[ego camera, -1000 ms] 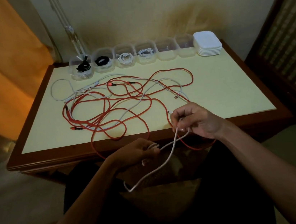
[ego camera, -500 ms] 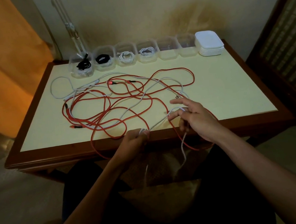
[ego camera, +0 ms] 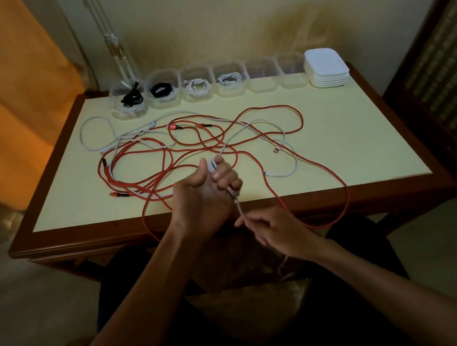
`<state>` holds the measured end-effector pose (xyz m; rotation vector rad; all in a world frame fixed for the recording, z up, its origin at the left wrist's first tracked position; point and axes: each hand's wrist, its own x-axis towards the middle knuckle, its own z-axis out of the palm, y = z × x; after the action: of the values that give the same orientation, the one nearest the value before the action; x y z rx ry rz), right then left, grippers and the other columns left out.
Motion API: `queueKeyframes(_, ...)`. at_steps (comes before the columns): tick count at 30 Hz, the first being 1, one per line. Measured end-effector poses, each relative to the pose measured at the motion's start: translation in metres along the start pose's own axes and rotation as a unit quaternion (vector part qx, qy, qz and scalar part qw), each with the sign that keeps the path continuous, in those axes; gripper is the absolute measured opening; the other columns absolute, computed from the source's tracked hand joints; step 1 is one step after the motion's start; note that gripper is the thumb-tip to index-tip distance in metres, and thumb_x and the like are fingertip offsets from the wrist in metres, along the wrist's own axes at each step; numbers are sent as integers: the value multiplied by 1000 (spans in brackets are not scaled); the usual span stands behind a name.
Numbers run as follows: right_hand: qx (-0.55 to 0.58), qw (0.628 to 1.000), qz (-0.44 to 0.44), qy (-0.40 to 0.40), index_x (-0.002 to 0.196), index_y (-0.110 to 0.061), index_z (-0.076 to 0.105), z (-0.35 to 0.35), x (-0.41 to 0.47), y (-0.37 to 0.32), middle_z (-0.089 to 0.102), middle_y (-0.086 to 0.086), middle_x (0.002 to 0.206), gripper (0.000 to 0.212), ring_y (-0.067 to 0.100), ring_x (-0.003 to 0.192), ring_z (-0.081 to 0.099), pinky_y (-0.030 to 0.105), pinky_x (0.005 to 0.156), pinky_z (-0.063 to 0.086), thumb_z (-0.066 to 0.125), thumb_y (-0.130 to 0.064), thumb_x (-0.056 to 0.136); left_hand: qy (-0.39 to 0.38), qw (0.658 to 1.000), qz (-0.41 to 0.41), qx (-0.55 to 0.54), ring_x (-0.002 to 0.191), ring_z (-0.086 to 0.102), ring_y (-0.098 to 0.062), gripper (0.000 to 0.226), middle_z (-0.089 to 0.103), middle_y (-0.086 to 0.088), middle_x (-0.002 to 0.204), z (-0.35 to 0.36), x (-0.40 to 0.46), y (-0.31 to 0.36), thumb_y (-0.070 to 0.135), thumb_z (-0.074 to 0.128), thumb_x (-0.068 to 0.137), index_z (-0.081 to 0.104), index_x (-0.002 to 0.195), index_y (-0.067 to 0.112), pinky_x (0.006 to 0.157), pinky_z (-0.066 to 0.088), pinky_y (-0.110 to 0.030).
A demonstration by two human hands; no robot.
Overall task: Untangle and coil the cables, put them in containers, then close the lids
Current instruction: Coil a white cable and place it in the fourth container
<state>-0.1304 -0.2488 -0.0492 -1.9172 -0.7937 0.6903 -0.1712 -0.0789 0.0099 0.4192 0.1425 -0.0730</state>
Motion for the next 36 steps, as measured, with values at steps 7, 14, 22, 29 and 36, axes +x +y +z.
queueKeyframes(7, 47, 994, 25, -95, 112, -4, 64, -13, -5, -30, 69, 13, 77, 18, 20, 59, 65, 24, 60, 54, 55, -14, 100, 186, 936, 88, 284, 63, 43, -11, 19, 44, 0, 70, -22, 3, 0, 20, 30, 104, 46, 106, 10, 71, 38, -28)
queueKeyframes(14, 144, 980, 32, -137, 109, 2, 67, -36, -5, -51, 57, 3, 64, 18, 8, 44, 41, 17, 41, 31, 54, -6, 99, 131, 746, 76, 648, 65, 49, -7, 32, 50, -5, 80, -57, -5, 8, 33, 31, 106, 49, 91, 10, 61, 44, -23)
queueKeyframes(22, 178, 980, 43, 78, 88, -7, 72, -40, 18, -52, 54, 2, 63, 27, 11, 56, 44, 18, 49, 34, 48, -7, 101, -26, 899, -120, 421, 52, 28, -17, 60, 35, -4, 60, -44, -17, -10, 53, 20, 100, 58, 85, 9, 53, 22, -31)
queueKeyframes(29, 150, 979, 61, 120, 86, -12, 72, -33, 26, -45, 57, 1, 68, 28, 15, 71, 51, 28, 67, 41, 49, -14, 102, -63, 939, -103, 322, 45, 24, -13, 38, 29, 2, 55, -31, -23, -5, 34, 31, 103, 48, 74, 17, 52, 32, -23)
queueKeyframes(36, 83, 993, 36, 71, 88, -8, 64, -5, 23, -27, 64, 7, 68, 27, 13, 49, 55, 23, 48, 43, 44, -17, 105, -25, 993, -14, 118, 51, 29, -11, 46, 30, 3, 59, -5, -15, -1, 51, 26, 98, 47, 79, 15, 53, 33, -25)
